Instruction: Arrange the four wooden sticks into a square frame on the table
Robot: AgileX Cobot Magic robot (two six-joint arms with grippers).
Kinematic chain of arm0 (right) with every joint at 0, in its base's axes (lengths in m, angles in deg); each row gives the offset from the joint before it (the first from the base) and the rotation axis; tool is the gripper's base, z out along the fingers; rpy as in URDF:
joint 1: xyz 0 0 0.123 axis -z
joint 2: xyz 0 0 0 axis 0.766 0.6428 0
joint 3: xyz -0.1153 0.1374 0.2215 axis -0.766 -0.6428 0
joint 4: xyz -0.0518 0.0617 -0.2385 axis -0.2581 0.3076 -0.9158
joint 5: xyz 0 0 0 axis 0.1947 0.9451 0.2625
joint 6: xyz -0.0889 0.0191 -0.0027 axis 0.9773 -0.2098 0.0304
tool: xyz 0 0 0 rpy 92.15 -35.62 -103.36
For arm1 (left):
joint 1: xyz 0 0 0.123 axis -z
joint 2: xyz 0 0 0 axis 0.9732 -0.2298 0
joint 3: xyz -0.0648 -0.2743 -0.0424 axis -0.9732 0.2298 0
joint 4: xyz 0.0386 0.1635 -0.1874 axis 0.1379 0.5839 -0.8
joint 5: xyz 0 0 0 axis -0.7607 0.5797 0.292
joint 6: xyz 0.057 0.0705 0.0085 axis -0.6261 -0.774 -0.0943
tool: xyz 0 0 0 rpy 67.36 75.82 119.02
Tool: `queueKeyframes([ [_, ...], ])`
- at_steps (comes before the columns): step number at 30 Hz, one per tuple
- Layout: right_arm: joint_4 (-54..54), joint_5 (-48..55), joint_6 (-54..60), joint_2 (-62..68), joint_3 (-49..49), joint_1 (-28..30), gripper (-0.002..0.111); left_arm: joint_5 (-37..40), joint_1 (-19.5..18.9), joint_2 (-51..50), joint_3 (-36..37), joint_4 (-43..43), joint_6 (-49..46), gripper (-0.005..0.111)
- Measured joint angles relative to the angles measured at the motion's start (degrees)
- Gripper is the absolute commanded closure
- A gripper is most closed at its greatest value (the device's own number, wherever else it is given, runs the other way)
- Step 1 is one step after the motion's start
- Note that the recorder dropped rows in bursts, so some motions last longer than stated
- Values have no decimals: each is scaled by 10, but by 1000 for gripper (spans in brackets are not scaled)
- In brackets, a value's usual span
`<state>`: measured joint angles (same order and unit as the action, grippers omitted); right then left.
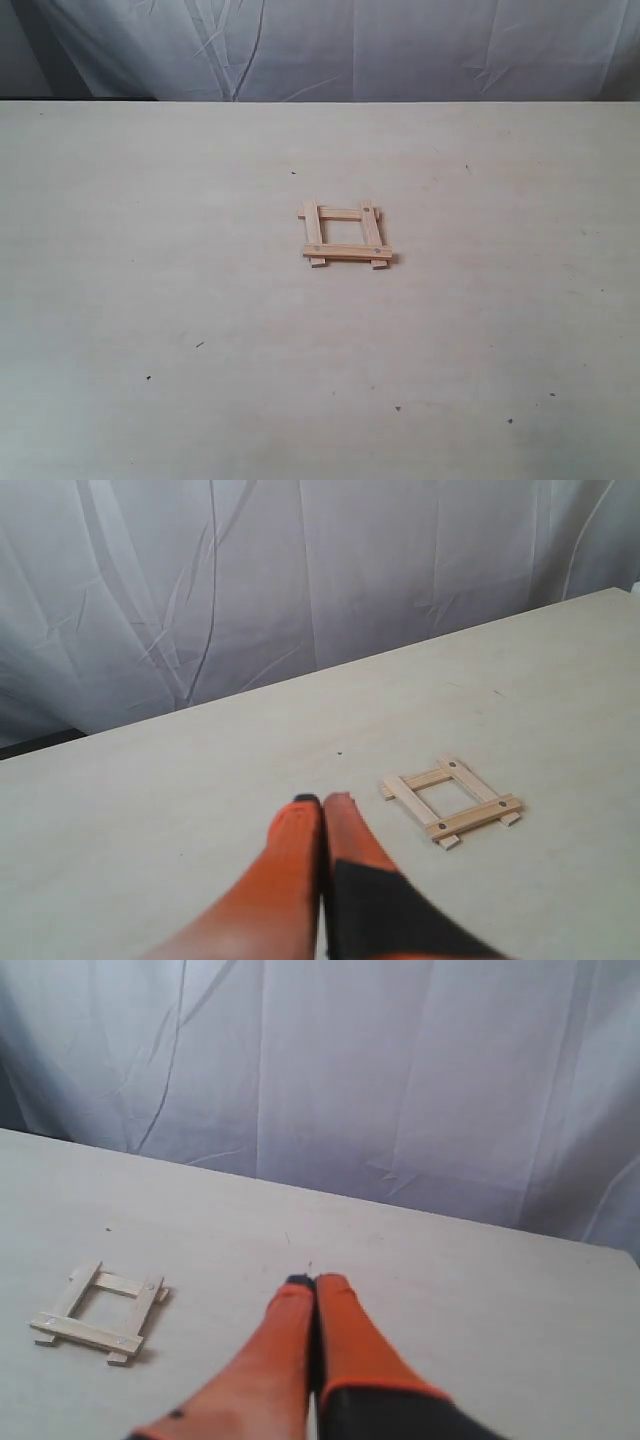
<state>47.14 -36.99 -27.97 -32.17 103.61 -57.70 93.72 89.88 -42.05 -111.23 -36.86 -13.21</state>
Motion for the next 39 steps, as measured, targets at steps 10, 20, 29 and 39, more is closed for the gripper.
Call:
queueKeyframes([
  [10, -63, -28, -97, -88, -154, 48, 108, 0, 0, 0, 0, 0, 0, 107],
  [20, -67, -101, -98, -107, -277, 97, 108, 0, 0, 0, 0, 0, 0, 107],
  [29, -67, -113, -98, -107, -279, 97, 108, 0, 0, 0, 0, 0, 0, 107],
  [39, -67, -113, -98, -107, -279, 97, 108, 0, 0, 0, 0, 0, 0, 107],
])
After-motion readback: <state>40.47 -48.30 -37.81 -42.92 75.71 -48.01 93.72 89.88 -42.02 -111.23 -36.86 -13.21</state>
